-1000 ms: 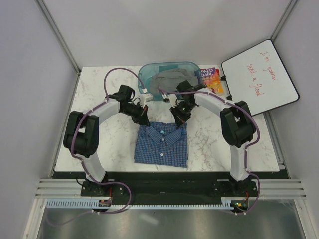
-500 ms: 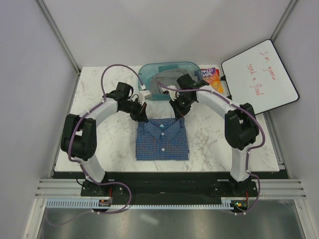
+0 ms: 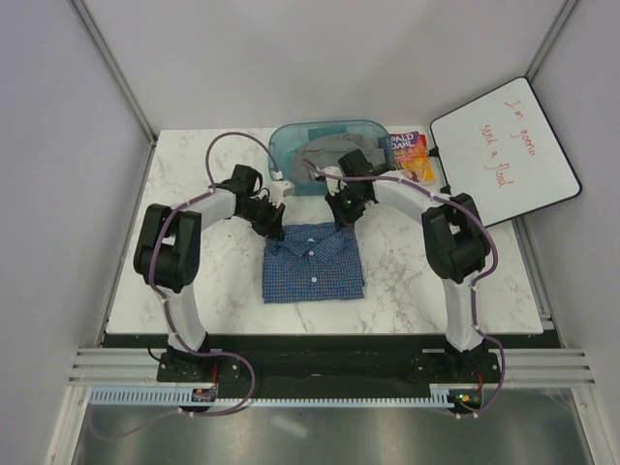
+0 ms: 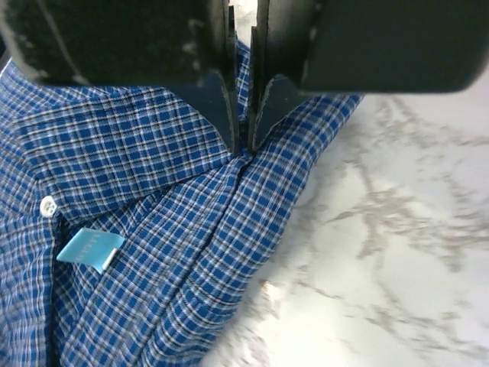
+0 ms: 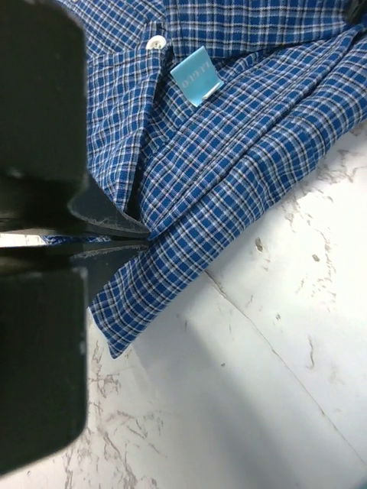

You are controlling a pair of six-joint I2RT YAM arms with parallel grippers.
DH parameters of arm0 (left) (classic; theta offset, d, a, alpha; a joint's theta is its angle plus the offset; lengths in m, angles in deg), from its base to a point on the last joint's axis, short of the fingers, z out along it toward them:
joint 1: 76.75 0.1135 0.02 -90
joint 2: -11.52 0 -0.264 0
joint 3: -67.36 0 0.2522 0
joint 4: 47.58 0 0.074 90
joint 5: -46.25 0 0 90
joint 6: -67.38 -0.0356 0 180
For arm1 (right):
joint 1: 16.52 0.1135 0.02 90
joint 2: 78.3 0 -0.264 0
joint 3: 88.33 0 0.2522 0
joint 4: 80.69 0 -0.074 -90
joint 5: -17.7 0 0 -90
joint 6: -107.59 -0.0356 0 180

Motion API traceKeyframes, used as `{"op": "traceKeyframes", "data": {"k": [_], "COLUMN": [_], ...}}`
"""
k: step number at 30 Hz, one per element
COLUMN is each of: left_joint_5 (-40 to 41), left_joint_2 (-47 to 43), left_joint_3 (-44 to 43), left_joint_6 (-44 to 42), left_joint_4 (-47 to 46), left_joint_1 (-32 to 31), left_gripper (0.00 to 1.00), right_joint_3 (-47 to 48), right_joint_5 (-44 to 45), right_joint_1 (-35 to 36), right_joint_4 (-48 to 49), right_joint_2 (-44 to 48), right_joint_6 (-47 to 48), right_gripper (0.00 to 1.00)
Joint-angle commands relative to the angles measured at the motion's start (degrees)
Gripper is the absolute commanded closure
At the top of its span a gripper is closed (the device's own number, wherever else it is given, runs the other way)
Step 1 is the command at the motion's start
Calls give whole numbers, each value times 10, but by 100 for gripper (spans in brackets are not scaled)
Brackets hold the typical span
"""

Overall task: Fold and stack the long sleeve shirts
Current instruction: Neatly place the folded shirt to the corner

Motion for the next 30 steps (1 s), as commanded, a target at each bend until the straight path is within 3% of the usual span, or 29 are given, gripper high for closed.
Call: {"op": "traceKeyframes", "data": {"k": [1,3,4,6,7,10,11,15,18,22,26,28,30], "left_joint_5": [9,-31,-41,-73,-86,-150,-169,-257,-250,-194,-116,-155,-134], "left_joint_2": [-15,-60,-82,-141,-156,-190,-192,-157,-99,-11,60,71,56], "left_joint_3": [-44,-44,-41,-29,-26,-8,-1,44,70,76,56,52,36], "left_joint_6": [43,61,63,83,91,142,159,258,321,347,332,310,303], "left_joint_4": [11,20,35,49,58,83,83,42,-18,-35,19,40,64], "left_joint_1": [40,59,60,55,52,32,23,-21,-44,-28,37,62,68], "left_gripper": [73,63,53,34,32,32,32,35,37,38,38,39,37], "right_joint_3": [17,19,16,0,-8,-55,-76,-189,-205,-220,-239,-232,-200], "right_joint_5": [25,7,-1,-14,-38,-106,-166,-250,-265,-261,-250,-252,-259], "right_joint_1": [-9,-16,-17,-17,-17,-18,-17,-14,-15,-20,-18,-7,13], "right_joint_4": [13,2,-3,-7,-10,-2,11,88,111,117,155,183,186], "right_joint_2": [50,93,110,155,169,201,210,205,163,106,61,51,42], "right_joint_6": [-27,-32,-37,-45,-52,-94,-109,-180,-175,-154,-169,-183,-196], "right_gripper": [76,56,38,31,29,33,34,44,48,50,50,47,42]}}
